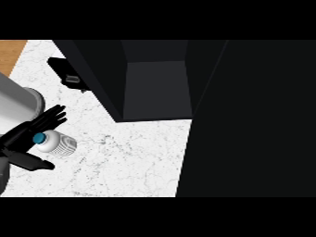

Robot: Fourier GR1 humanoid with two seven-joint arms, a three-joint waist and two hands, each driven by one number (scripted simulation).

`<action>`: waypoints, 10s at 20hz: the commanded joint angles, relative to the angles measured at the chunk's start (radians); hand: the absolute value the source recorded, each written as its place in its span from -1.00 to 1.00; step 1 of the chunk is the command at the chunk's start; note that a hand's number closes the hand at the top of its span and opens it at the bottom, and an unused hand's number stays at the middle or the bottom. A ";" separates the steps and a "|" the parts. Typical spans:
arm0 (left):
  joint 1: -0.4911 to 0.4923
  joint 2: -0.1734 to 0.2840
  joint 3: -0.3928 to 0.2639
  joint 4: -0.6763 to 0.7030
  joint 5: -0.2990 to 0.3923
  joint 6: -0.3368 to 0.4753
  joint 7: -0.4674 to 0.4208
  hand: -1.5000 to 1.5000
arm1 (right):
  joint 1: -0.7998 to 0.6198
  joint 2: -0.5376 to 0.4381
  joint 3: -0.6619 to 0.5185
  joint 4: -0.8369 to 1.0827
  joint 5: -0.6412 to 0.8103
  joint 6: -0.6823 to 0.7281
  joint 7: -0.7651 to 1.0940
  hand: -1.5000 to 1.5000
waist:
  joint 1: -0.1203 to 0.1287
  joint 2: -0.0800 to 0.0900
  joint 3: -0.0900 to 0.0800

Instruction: Pick up the bottled water, place it into the cabinet and close the cabinet

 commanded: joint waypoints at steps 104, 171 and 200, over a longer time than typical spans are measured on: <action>-0.776 -0.446 -0.469 0.565 0.584 1.458 -0.170 -1.00 | 0.282 -0.278 0.012 -0.122 -0.108 -0.087 -0.274 -1.00 | -0.026 0.010 0.007; 0.330 -0.043 -0.615 -0.978 0.675 1.071 0.033 1.00 | -0.164 -0.085 0.327 0.025 0.012 -0.024 0.210 1.00 | 0.067 -0.013 0.005; 0.620 0.151 -0.341 -1.047 0.850 0.755 -0.045 1.00 | -0.787 0.114 -0.010 0.740 -0.231 -0.203 0.127 1.00 | 0.099 0.001 0.007</action>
